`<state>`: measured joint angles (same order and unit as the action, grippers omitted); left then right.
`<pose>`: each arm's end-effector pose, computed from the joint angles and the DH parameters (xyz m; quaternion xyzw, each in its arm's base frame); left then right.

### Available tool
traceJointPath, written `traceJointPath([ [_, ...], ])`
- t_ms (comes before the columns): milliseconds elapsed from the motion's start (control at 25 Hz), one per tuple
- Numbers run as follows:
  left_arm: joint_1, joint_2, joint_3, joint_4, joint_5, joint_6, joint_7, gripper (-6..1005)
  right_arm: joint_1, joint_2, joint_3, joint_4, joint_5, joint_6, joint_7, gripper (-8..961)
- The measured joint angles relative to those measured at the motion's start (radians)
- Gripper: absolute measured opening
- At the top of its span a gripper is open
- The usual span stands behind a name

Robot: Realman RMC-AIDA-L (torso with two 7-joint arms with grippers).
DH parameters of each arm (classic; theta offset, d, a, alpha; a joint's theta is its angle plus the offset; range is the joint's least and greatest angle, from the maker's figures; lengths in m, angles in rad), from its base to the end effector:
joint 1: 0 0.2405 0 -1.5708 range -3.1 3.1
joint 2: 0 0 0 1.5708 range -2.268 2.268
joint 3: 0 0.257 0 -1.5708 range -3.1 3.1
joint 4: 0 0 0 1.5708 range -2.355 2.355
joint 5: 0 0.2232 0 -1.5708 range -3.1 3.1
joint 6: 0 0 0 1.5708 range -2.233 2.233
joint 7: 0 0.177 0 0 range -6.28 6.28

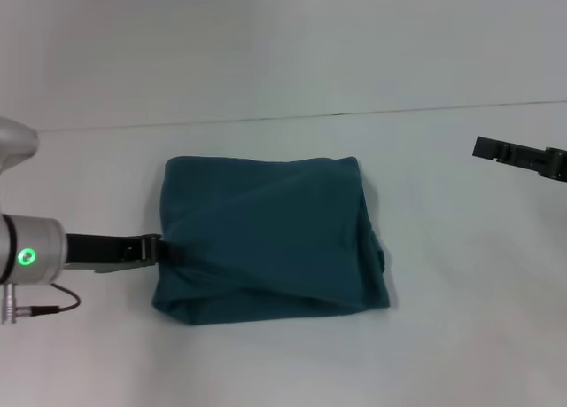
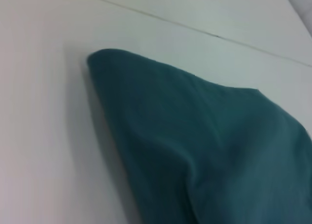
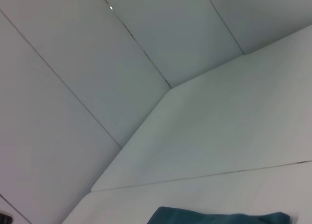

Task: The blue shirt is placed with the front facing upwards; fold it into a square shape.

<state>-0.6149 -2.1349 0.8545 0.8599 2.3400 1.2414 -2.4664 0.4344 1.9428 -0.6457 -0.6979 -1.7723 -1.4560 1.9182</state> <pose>-0.2592 0.4058 -0.0429 -0.7920 -0.5747 -0.1057 0.1768 0.3032 0.3782 0.0708 -0.7952 0.4570 0.3361 0.2139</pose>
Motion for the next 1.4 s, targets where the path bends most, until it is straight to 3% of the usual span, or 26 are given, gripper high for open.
traceJointPath([
  [280, 0.038, 0.006, -0.072, 0.053, 0.055, 0.059, -0.004, 93, 0.001, -0.003, 0.001, 0.0, 0.001, 0.001, 0.007, 945],
  [640, 0.113, -0.004, -0.127, 0.142, 0.064, 0.124, -0.004, 93, 0.007, -0.009, 0.003, 0.0, -0.001, 0.007, 0.02, 945],
  [1160, 0.095, 0.0, -0.135, 0.147, 0.065, 0.159, 0.057, 147, 0.021, -0.01, 0.003, 0.01, -0.006, 0.005, 0.022, 945],
  [1400, 0.136, -0.013, -0.201, 0.284, 0.047, 0.211, 0.059, 369, 0.023, -0.012, -0.004, 0.011, -0.007, 0.005, 0.022, 945],
])
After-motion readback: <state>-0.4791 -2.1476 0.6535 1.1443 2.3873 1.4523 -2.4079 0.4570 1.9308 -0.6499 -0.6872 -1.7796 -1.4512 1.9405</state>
